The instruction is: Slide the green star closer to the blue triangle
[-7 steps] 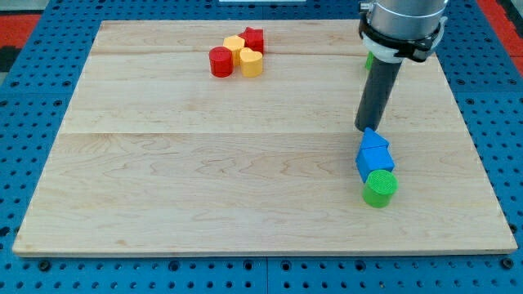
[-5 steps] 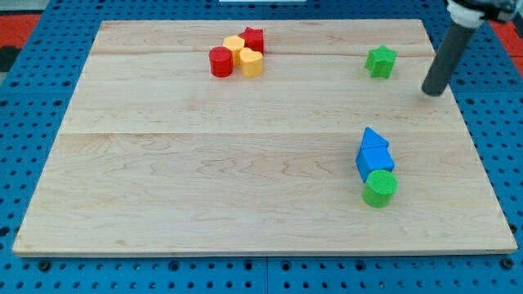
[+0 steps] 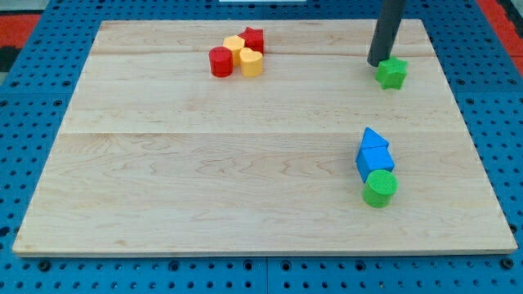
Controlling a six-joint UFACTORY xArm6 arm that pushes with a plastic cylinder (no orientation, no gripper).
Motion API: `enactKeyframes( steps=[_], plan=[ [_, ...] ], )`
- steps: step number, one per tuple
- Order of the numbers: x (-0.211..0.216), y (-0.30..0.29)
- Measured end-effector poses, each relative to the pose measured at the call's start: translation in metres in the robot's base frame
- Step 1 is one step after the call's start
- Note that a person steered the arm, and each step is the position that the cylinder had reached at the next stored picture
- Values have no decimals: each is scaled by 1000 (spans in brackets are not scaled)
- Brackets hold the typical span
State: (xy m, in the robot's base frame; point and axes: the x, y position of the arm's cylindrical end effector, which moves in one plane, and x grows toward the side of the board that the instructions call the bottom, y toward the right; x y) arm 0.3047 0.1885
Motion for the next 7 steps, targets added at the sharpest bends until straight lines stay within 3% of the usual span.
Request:
enactKeyframes(
  steps=[3, 7],
  plan=[
    [23, 52],
    [115, 63]
  ],
)
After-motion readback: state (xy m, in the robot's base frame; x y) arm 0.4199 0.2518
